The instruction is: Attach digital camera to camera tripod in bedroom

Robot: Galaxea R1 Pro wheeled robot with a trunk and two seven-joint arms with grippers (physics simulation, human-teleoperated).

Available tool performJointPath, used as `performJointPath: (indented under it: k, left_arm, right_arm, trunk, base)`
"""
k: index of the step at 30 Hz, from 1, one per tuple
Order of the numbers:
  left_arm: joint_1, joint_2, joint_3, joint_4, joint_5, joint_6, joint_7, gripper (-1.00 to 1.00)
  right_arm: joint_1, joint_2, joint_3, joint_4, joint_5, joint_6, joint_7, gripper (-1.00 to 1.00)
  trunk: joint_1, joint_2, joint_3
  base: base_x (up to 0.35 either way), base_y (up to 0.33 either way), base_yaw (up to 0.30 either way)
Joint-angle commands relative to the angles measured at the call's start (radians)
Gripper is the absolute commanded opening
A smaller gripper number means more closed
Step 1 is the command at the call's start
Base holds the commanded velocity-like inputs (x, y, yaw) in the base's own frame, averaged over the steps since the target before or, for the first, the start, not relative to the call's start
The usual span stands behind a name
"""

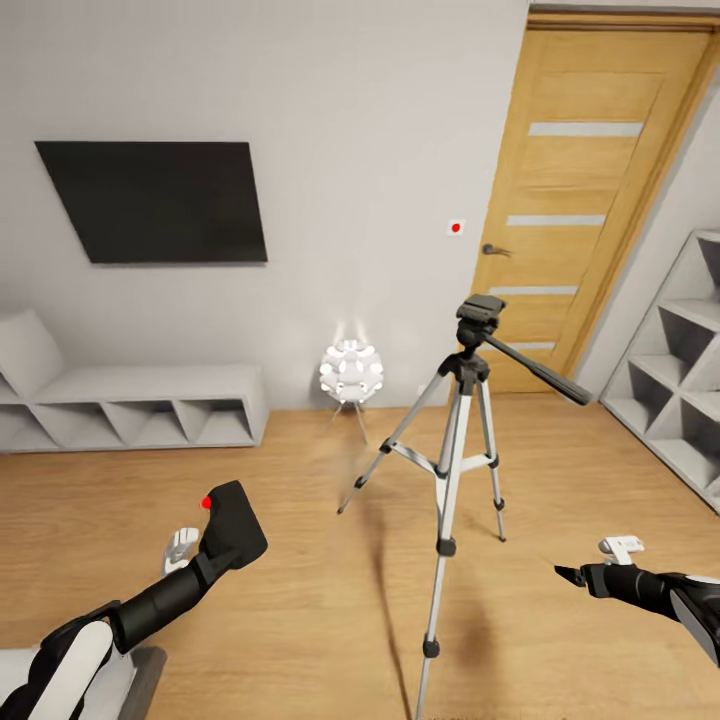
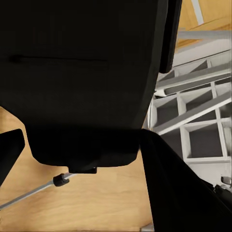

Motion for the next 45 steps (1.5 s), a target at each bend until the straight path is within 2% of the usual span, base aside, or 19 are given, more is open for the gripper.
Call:
performJointPath:
  k: [1, 11, 26, 34, 41, 45]
  left_arm:
    - [0.0, 0.0, 0.002, -0.001, 0.004, 0.007, -0.001, -1.0]
    - [0.0, 0.0, 0.002, -0.001, 0.001, 0.007, 0.004, -1.0]
    - [0.0, 0.0, 0.001, 0.017, 0.001, 0.009, 0.007, -1.0]
    - [0.0, 0.0, 0.0, 0.019, 0.001, 0.01, 0.006, -1.0]
    - [0.0, -0.001, 0.0, 0.019, 0.001, 0.01, 0.007, -1.0]
    - [0.023, 0.007, -0.012, 0.032, -0.023, 0.0, 0.009, -1.0]
  right_arm:
    - [-0.001, 0.0, -0.001, 0.0, -0.01, 0.01, 0.003, 1.0]
    - [-0.001, 0.001, -0.001, 0.0, -0.01, 0.01, 0.003, 1.0]
    - [-0.001, 0.002, 0.0, -0.002, -0.01, 0.011, 0.004, 1.0]
    - [0.001, 0.004, 0.0, -0.002, -0.009, 0.012, 0.004, 1.0]
    - [0.001, 0.005, 0.001, 0.003, -0.009, 0.008, 0.005, 1.0]
    - [-0.022, -0.018, -0.022, 0.026, 0.007, -0.012, 0.014, 1.0]
  trunk:
    - [0.0, -0.001, -0.001]
    - [0.0, -0.001, -0.001]
    - [0.0, -0.001, -0.001]
    - [0.0, -0.001, -0.001]
    - [0.0, -0.001, -0.001]
    - [0.0, -0.001, -0.002]
  base:
    - [0.001, 0.142, -0.3]
    - [0.092, 0.217, -0.3]
    - [0.016, 0.011, -0.3]
    - [0.196, 0.066, -0.3]
    - [0.026, 0.009, -0.23]
    - [0.0, 0.0, 0.0]
